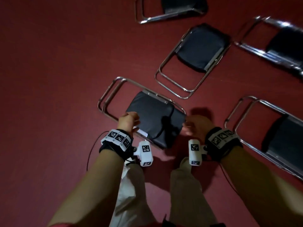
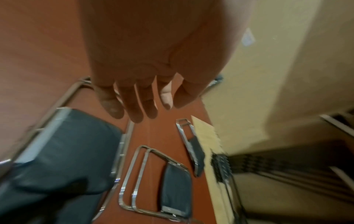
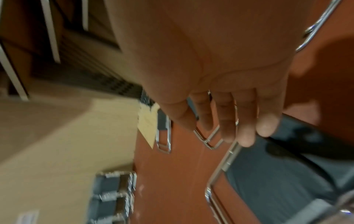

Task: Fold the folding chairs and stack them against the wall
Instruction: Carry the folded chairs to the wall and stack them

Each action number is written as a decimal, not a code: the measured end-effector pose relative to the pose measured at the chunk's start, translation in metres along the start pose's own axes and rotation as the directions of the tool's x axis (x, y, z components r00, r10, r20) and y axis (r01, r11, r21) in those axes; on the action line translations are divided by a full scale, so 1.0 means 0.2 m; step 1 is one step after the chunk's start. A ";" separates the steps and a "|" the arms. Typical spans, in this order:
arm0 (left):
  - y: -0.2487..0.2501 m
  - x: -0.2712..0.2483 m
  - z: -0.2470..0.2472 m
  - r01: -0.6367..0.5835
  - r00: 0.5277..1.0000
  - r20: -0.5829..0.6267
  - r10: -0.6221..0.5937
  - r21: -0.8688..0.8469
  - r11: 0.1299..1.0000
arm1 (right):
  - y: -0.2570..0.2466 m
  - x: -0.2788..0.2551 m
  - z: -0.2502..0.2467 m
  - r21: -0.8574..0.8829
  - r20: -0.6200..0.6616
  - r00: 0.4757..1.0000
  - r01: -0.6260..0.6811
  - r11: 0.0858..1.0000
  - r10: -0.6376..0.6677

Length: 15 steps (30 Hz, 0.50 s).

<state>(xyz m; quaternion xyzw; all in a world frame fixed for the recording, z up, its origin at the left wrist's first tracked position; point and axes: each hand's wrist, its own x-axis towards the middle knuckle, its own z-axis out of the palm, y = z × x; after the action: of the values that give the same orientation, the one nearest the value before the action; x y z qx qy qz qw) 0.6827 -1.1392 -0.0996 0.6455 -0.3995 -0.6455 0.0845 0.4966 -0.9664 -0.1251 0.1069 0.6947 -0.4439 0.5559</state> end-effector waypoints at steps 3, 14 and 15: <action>-0.28 0.03 0.03 0.074 0.995 -0.057 -0.076 -0.025 0.997 | 0.15 0.17 -0.05 -0.026 0.048 0.997 -0.051 0.998 0.052; -1.18 0.44 0.10 0.236 0.963 -0.133 -0.234 0.005 0.972 | 0.97 0.80 -0.10 -0.028 -0.010 0.981 -0.194 0.981 0.194; -1.24 0.48 0.11 0.248 0.961 -0.131 -0.244 0.011 0.969 | 1.02 0.85 -0.11 -0.024 -0.018 0.981 -0.196 0.980 0.196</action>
<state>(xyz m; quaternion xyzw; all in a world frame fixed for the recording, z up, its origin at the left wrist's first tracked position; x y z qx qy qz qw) 0.7498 -1.0238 -0.3313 0.7314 -0.3187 -0.6026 0.0205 0.5519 -0.8904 -0.3739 0.1711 0.6907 -0.3774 0.5927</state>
